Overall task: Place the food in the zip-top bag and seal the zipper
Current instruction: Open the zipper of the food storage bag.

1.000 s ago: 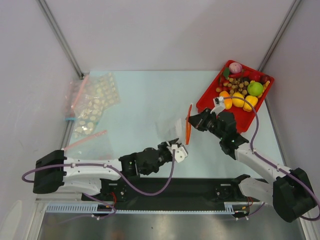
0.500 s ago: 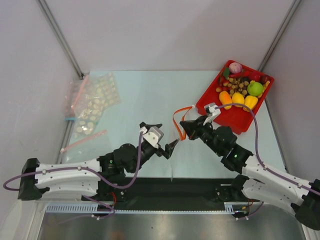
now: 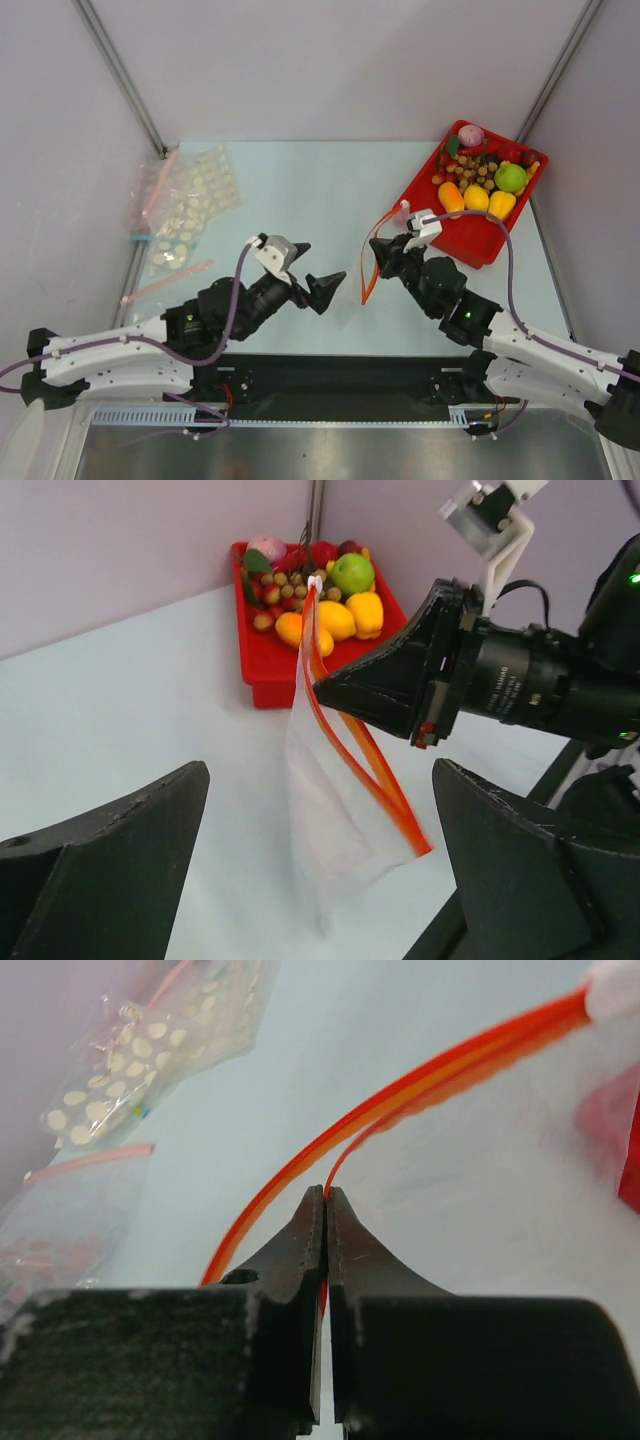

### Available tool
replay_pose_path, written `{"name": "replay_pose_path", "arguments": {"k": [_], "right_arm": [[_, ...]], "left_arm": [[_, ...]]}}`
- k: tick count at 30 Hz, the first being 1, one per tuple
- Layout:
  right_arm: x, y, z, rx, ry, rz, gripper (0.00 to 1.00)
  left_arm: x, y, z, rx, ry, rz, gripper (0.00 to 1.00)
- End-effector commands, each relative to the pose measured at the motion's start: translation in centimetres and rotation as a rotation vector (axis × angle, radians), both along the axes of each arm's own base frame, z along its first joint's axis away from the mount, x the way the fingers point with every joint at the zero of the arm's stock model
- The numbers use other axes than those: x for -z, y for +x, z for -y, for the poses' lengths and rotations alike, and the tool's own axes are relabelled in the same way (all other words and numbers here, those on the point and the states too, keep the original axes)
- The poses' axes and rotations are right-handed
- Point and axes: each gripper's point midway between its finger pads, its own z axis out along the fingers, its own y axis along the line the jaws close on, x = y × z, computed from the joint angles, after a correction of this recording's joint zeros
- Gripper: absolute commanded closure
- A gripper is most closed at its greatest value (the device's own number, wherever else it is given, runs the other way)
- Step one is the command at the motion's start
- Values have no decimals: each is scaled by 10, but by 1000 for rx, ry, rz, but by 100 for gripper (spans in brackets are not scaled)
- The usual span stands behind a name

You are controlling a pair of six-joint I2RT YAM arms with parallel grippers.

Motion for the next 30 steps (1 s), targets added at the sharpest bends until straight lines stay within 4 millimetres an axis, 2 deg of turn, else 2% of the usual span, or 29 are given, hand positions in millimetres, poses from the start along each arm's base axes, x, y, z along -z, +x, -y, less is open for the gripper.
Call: {"name": "replay_pose_path", "arguments": {"k": [1,3,6,12,17,25,30], "right_arm": [[-31,10,25,107,76,42,100],[-30,8,25,80,81,52,100],[-35,1,13,5,63,82,100],[-32,-7,-7,-46,-1,98,100],[-31,-11,-16,-73,-10,101,100],[-30,-15,-23,-88,-6,104,100],[-31,-17,-24,-95,2,109,100]], "left_arm": [[-13,-9,-7,45,-73,-5,0],[-14,-6,-11,19,-81,-5,0],[-12,-1,-7,-4,-60,-21,0],[13,11,31,-7,98,-104,0],[18,17,45,-18,133,-129,1],[30,35,47,-58,151,-188,17],[35,39,53,-43,162,-205,21]]}}
